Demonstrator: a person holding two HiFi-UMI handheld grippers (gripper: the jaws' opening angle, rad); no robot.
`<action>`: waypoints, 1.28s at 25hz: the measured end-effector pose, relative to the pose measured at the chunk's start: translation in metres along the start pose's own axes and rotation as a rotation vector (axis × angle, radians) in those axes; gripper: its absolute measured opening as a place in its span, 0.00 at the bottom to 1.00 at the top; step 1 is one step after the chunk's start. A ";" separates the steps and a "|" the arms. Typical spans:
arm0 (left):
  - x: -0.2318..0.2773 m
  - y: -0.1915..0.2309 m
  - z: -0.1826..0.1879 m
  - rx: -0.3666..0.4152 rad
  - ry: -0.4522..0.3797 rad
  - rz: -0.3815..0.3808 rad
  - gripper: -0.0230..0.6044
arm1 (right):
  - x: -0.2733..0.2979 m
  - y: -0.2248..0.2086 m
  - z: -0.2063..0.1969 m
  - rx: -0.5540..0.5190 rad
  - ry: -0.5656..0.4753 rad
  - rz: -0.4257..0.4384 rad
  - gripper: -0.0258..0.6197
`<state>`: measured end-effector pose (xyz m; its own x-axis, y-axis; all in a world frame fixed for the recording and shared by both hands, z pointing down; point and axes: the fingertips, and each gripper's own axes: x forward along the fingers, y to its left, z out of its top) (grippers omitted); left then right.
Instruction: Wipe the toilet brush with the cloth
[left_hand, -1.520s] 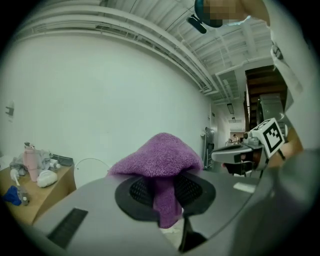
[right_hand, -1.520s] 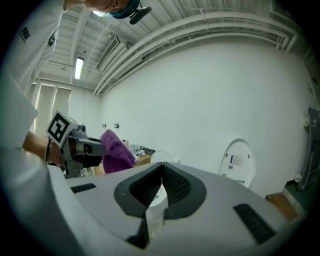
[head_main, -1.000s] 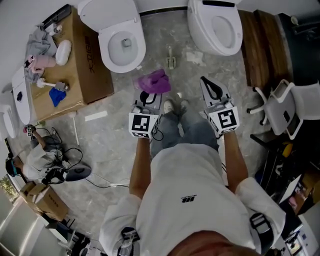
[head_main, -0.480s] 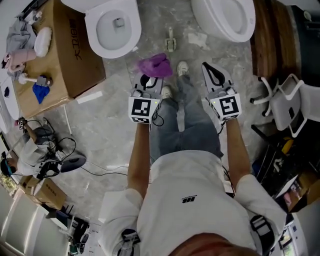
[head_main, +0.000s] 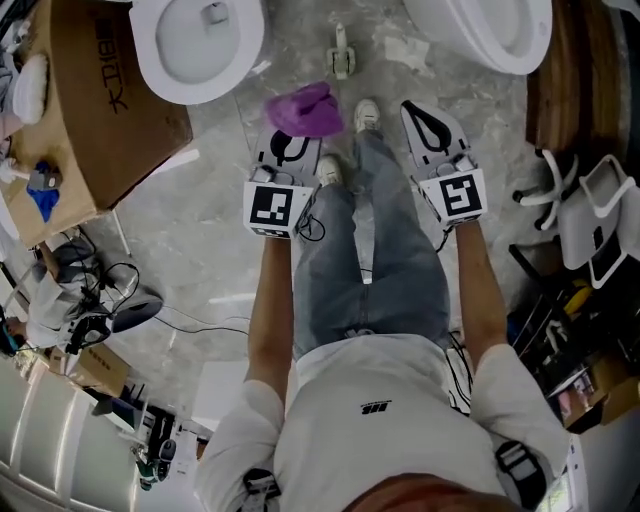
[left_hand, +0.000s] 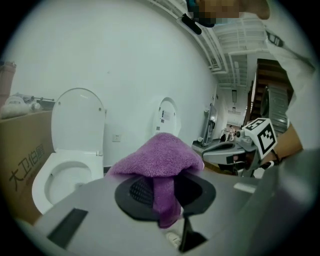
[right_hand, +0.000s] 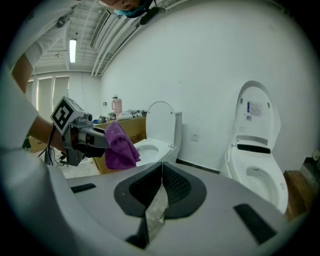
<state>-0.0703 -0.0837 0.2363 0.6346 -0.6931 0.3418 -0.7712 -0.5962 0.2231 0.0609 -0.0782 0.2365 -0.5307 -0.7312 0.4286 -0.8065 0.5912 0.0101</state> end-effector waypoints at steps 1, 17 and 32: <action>0.008 0.003 -0.009 -0.012 -0.002 0.005 0.16 | 0.007 -0.003 -0.011 0.003 0.004 0.004 0.04; 0.101 0.058 -0.160 -0.023 0.019 0.014 0.16 | 0.117 -0.037 -0.183 -0.033 0.053 0.065 0.04; 0.180 0.090 -0.287 0.048 -0.002 -0.079 0.16 | 0.207 -0.046 -0.312 -0.104 0.011 0.116 0.08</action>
<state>-0.0398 -0.1456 0.5795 0.6934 -0.6442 0.3229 -0.7157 -0.6675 0.2053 0.0693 -0.1504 0.6066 -0.6156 -0.6526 0.4419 -0.7082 0.7040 0.0530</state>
